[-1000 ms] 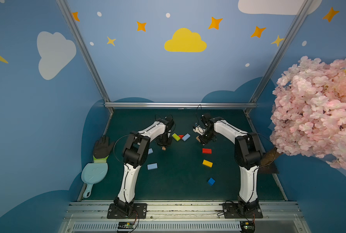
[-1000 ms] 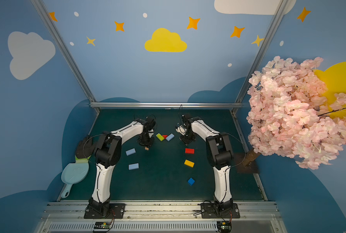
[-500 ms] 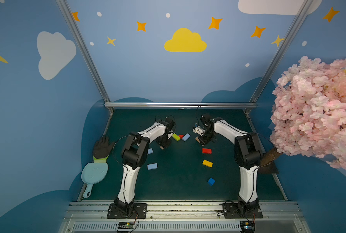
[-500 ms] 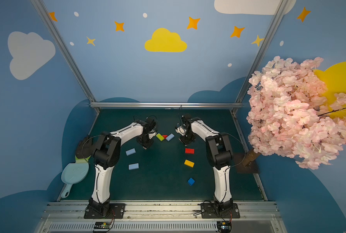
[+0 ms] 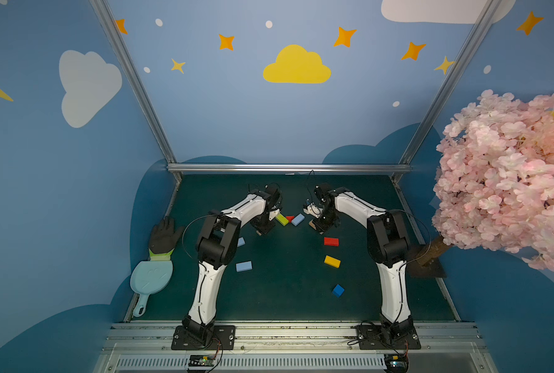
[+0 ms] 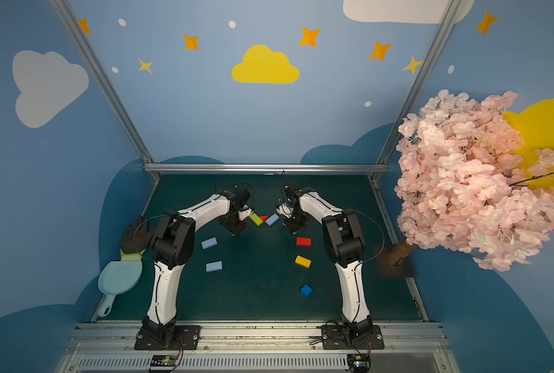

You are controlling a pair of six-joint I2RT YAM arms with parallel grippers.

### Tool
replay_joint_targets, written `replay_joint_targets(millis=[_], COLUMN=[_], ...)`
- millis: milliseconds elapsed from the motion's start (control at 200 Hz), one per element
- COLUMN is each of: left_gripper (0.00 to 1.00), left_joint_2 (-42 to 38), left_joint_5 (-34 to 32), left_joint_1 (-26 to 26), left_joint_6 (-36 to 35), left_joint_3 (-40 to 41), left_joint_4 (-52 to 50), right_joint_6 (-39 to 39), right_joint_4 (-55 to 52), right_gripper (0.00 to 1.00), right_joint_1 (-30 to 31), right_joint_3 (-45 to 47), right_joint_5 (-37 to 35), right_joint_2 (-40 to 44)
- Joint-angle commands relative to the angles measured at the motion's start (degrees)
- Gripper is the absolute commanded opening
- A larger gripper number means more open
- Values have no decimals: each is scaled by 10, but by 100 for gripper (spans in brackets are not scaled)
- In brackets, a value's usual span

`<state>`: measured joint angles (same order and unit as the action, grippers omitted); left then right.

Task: Assemble a heart with building blocks
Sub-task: Assemble the building block at the center of the board.

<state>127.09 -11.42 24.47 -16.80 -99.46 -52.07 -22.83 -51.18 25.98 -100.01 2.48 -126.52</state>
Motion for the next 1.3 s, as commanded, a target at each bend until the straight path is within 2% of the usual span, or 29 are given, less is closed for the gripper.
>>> replay_joint_targets(millis=[0,475,1291], left_gripper=[9,9,9], left_joint_2=[14,16,47], left_joint_5=[28,74,70], left_joint_1=[-3,-3,-11], left_joint_6=[-22,-24,-36], left_joint_3=[-7,-24,-53], left_joint_4=[16,21,9], right_joint_6=[-8,-14,-21], right_joint_4=[-28,-35,-34], right_gripper=[0,0,0], right_joint_1=[3,13,20], right_joint_3=[-26,-43,-62], right_joint_5=[-5,0,5], right_joint_2=[-14,-24,-38])
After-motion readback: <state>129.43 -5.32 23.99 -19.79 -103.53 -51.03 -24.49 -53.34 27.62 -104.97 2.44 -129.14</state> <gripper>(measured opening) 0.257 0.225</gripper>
